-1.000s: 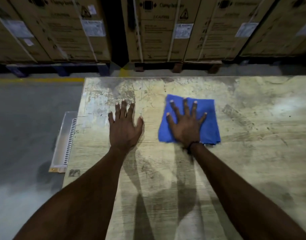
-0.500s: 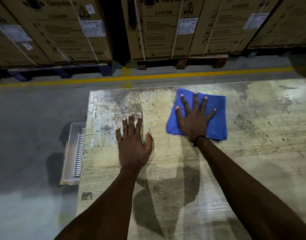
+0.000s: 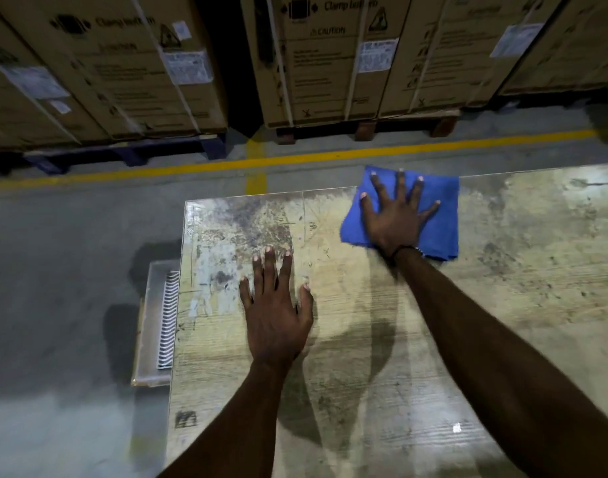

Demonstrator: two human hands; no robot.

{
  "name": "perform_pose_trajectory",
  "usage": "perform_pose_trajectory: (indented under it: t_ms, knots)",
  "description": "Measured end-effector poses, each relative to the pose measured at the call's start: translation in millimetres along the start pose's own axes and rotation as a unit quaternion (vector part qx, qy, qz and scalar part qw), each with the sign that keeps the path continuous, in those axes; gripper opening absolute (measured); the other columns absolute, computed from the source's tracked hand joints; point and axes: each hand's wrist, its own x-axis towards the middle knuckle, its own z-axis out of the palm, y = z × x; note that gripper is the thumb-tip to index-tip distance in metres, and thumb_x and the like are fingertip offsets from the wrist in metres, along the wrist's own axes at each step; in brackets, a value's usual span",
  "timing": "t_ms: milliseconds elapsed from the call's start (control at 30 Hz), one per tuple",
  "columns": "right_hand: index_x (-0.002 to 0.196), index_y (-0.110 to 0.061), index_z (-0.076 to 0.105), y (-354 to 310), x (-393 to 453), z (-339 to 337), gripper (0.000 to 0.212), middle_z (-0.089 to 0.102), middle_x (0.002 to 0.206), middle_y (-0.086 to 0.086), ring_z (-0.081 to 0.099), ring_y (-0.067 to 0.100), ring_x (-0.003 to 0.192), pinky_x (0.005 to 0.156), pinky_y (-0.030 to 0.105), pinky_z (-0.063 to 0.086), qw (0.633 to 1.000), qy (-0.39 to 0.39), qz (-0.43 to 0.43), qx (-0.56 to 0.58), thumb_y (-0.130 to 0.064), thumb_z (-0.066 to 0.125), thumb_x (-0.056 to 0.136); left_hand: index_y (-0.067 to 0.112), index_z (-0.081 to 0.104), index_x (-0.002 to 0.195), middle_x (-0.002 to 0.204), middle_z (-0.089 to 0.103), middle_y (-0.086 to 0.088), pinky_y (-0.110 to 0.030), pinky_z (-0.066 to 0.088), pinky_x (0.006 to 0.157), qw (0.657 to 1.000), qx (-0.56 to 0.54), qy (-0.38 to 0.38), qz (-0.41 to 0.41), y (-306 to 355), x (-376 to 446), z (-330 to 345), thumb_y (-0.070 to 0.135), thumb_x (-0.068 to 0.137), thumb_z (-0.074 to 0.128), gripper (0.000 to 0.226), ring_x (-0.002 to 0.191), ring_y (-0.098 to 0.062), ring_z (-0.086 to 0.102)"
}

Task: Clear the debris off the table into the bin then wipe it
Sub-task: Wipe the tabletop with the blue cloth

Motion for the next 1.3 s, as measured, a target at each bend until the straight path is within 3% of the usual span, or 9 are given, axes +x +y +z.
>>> perform_pose_trajectory:
  t_ms: [200,333,467,533,733,867,967,1067,1300]
  knots:
    - [0.158,-0.056,0.022,-48.1,-101.6,18.0,0.059,0.008,0.174,-0.008,-0.001,0.027,0.161,0.119,0.071,0.001,0.962,-0.026,-0.266,-0.047,-0.070,0.028,0.101,0.026,0.028,0.165,0.176,0.011,0.000,-0.057,0.012,0.129,1.000,0.015,-0.013,0.005,-3.1,2.0,1.8,0.051,0.100,0.034,0.070,0.163,-0.021,0.004]
    - [0.155,-0.057,0.029,1.9,-32.8,5.4,0.058,0.020,0.172,-0.010,0.013,0.028,0.160,0.118,0.074,0.010,0.988,-0.001,-0.141,-0.059,-0.071,0.031,0.099,0.027,0.026,0.166,0.176,0.010,0.001,-0.055,0.011,0.129,1.000,0.010,-0.005,0.001,0.1,2.0,-0.8,0.052,0.103,0.034,0.068,0.163,-0.019,0.002]
    - [0.157,-0.053,0.031,25.6,7.3,-10.0,0.061,0.018,0.173,-0.006,0.007,0.033,0.160,0.116,0.078,0.003,1.000,-0.020,-0.020,-0.003,-0.070,0.028,0.098,0.027,0.025,0.166,0.176,0.010,0.001,-0.055,0.010,0.129,1.000,0.013,-0.004,0.002,0.1,0.9,-1.2,0.052,0.104,0.034,0.067,0.163,-0.019,0.002]
    - [0.158,-0.052,0.029,9.9,-19.5,-4.1,0.061,0.016,0.173,-0.004,0.006,0.034,0.160,0.116,0.078,0.003,0.999,-0.002,-0.035,-0.014,-0.069,0.027,0.099,0.027,0.026,0.166,0.176,0.011,0.000,-0.056,0.011,0.129,1.000,0.014,-0.005,0.006,0.0,1.1,-0.9,0.051,0.104,0.035,0.067,0.163,-0.020,0.003]
    - [0.158,-0.056,0.020,-2.0,-141.4,0.0,0.057,0.003,0.174,-0.011,-0.007,0.025,0.161,0.120,0.071,-0.001,0.972,-0.028,-0.229,-0.039,-0.068,0.029,0.103,0.027,0.028,0.165,0.176,0.013,0.000,-0.058,0.014,0.128,1.000,0.014,0.001,0.009,-1.2,0.7,1.4,0.049,0.103,0.037,0.067,0.163,-0.021,0.006]
    - [0.156,-0.058,0.025,47.9,-90.0,-11.7,0.058,0.013,0.173,-0.011,0.006,0.025,0.161,0.118,0.074,0.010,0.986,-0.003,-0.156,-0.064,-0.071,0.031,0.099,0.026,0.027,0.165,0.176,0.012,-0.001,-0.057,0.011,0.129,1.000,0.014,-0.002,0.007,0.2,0.3,0.4,0.052,0.105,0.034,0.066,0.163,-0.021,0.005]
    - [0.156,-0.058,0.024,79.4,-33.1,-25.2,0.060,0.012,0.173,-0.011,0.005,0.029,0.161,0.116,0.079,0.006,0.998,-0.019,-0.045,-0.026,-0.073,0.028,0.098,0.025,0.028,0.165,0.176,0.012,-0.001,-0.056,0.009,0.129,1.000,0.015,-0.004,0.011,0.6,-0.8,-1.0,0.053,0.106,0.032,0.065,0.163,-0.022,0.004]
    - [0.157,-0.054,0.026,71.9,-36.2,-20.4,0.061,0.012,0.174,-0.007,0.004,0.034,0.160,0.115,0.080,0.005,1.000,-0.007,-0.014,-0.014,-0.071,0.027,0.099,0.024,0.029,0.164,0.175,0.016,-0.003,-0.057,0.011,0.129,1.000,0.020,-0.001,0.012,1.7,-1.2,-0.9,0.051,0.107,0.037,0.064,0.163,-0.024,0.008]
    - [0.158,-0.055,0.024,47.6,-209.4,-18.1,0.057,0.004,0.174,-0.010,-0.006,0.025,0.161,0.120,0.071,-0.001,0.977,-0.031,-0.211,-0.026,-0.068,0.031,0.103,0.024,0.032,0.163,0.174,0.021,-0.004,-0.057,0.015,0.127,1.000,0.023,0.003,0.019,0.4,-0.9,-1.0,0.053,0.105,0.036,0.065,0.161,-0.026,0.014]
